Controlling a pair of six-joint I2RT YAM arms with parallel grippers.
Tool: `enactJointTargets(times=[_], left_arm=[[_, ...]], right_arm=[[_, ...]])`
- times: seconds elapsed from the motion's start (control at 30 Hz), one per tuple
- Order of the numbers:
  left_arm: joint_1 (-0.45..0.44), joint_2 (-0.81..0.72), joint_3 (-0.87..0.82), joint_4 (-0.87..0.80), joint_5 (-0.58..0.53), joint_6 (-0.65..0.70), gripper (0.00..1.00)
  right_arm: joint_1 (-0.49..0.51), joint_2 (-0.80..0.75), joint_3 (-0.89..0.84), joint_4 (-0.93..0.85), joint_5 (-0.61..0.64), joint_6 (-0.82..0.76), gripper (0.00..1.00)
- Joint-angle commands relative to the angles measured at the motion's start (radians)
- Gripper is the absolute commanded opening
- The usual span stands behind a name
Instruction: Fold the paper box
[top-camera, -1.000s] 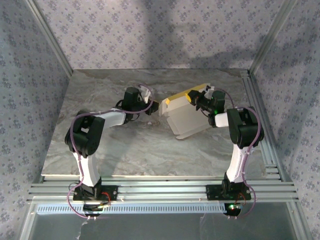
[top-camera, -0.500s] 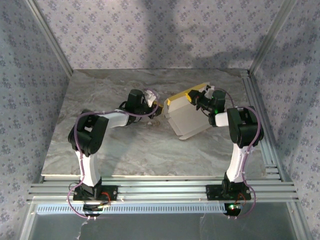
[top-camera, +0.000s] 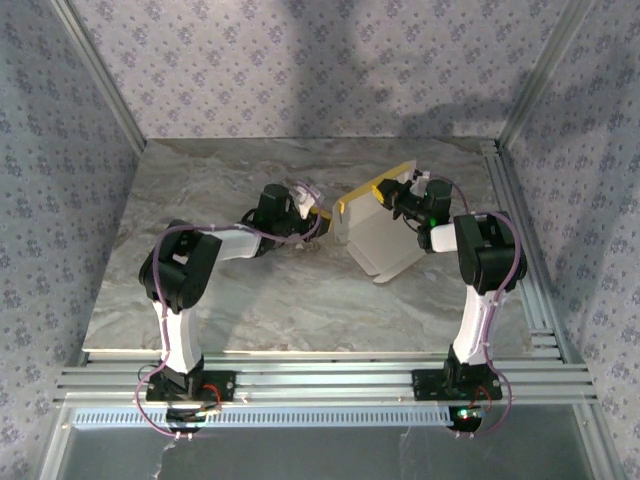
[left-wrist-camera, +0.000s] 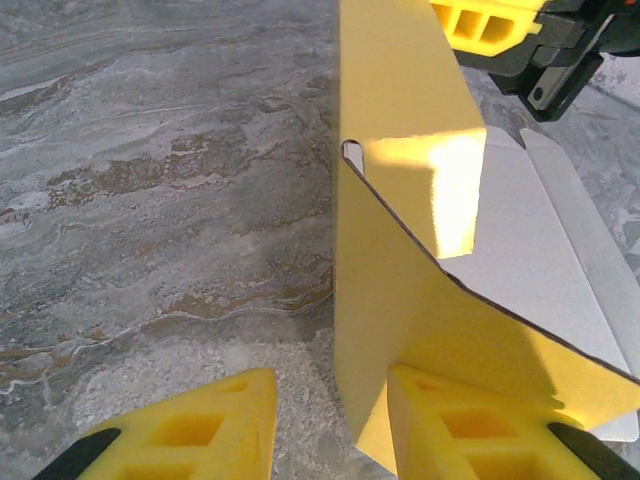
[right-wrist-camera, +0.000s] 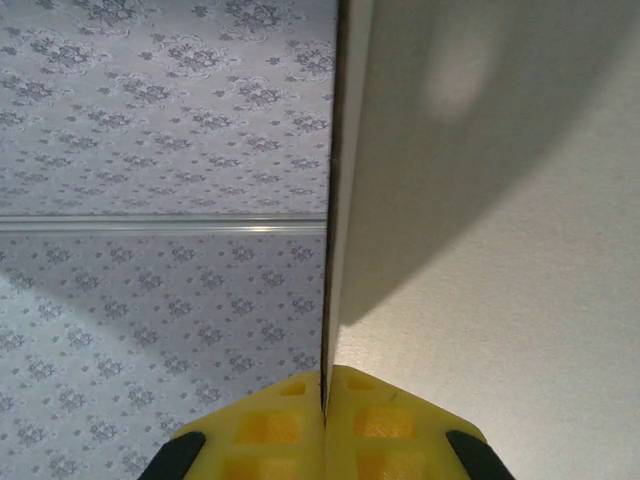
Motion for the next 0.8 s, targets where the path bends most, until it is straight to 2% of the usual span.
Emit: enactJointTargets(times=[0.0, 0.23, 0.5, 0.77], left_arm=[[-0.021, -0.009, -0.029, 0.121, 0.075, -0.009, 0.35], [-0.02, -0.027, -0.065, 0.166, 0.112, -0.019, 0.35], [-0.02, -0.045, -0.104, 0.239, 0.206, -0.044, 0.37], [-0.031, -0.039, -0.091, 0.245, 0.203, -0.054, 0.37]], right_arm=[[-0.003, 0.034, -0.02, -0.107, -0.007, 0.0, 0.0], [-0.011, 0.017, -0.029, -0.101, -0.009, 0.007, 0.0], [-0.015, 0.012, -0.027, -0.1, -0.014, 0.013, 0.0], [-0.012, 0.017, -0.02, -0.092, -0.012, 0.02, 0.0]])
